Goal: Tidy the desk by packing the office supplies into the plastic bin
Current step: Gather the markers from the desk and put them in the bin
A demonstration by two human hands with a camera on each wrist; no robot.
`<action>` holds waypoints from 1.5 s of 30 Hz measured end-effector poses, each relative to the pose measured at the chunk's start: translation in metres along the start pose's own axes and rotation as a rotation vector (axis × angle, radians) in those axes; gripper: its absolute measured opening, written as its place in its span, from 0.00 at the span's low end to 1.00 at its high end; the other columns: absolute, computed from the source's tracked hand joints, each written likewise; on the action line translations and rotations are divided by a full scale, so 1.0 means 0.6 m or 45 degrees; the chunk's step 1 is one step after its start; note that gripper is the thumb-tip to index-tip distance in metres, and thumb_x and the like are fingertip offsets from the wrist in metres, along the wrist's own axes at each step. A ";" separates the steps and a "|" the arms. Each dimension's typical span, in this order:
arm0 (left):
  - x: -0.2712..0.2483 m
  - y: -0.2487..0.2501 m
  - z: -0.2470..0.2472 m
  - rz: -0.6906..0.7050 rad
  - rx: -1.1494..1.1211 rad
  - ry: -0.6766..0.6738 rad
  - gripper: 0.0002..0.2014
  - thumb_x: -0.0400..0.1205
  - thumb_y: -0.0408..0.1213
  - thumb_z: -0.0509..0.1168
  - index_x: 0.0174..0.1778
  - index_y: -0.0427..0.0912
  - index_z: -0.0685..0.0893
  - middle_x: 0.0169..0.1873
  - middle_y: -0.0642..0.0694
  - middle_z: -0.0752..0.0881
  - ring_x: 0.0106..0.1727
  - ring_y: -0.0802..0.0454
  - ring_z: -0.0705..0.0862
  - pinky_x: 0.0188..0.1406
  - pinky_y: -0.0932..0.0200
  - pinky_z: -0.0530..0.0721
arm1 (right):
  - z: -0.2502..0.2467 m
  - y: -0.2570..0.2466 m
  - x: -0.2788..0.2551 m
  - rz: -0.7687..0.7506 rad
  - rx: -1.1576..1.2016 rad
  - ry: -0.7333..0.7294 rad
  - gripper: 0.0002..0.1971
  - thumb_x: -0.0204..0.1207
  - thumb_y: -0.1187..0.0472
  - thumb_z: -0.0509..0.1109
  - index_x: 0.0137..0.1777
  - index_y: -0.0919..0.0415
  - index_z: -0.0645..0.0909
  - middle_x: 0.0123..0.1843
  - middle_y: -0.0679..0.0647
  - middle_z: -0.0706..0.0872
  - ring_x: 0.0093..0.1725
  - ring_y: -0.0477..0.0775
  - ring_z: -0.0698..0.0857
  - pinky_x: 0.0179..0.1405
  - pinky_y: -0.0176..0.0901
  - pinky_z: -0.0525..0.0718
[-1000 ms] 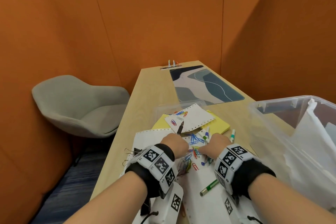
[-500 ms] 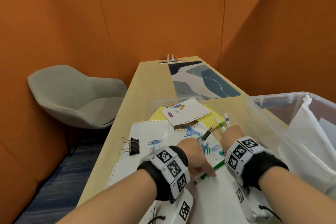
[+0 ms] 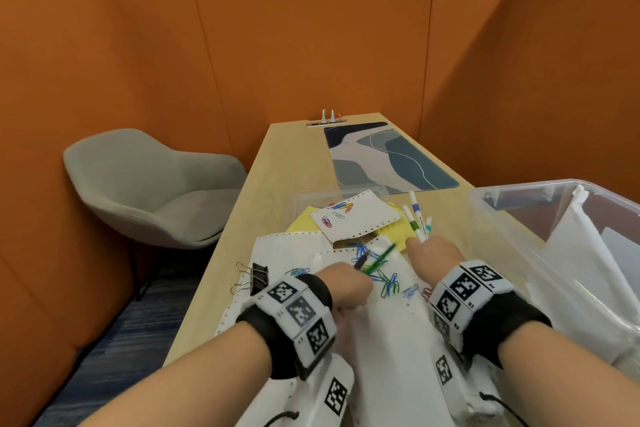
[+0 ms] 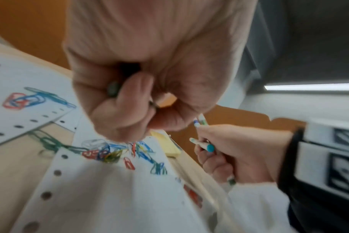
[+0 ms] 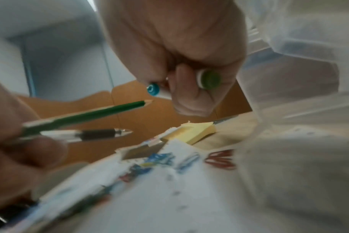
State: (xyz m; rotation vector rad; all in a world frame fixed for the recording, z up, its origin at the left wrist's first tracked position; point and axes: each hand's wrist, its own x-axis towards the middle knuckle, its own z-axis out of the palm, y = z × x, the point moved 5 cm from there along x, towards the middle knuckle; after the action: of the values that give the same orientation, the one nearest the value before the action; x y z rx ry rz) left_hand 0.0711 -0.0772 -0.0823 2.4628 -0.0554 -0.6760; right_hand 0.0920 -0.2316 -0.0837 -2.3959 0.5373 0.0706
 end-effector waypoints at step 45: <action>-0.038 0.021 -0.030 0.351 -1.683 0.382 0.16 0.85 0.44 0.57 0.36 0.38 0.76 0.22 0.48 0.80 0.20 0.55 0.82 0.19 0.67 0.81 | 0.029 -0.062 -0.144 -0.250 0.911 -0.444 0.15 0.85 0.56 0.51 0.50 0.60 0.78 0.44 0.55 0.81 0.41 0.49 0.78 0.46 0.44 0.75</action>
State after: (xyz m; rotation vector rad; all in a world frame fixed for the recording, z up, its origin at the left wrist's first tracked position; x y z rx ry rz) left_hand 0.0614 -0.0742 -0.0522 1.2069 0.1301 -0.0922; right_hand 0.0292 -0.1637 -0.0583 -1.6727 0.1214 0.1736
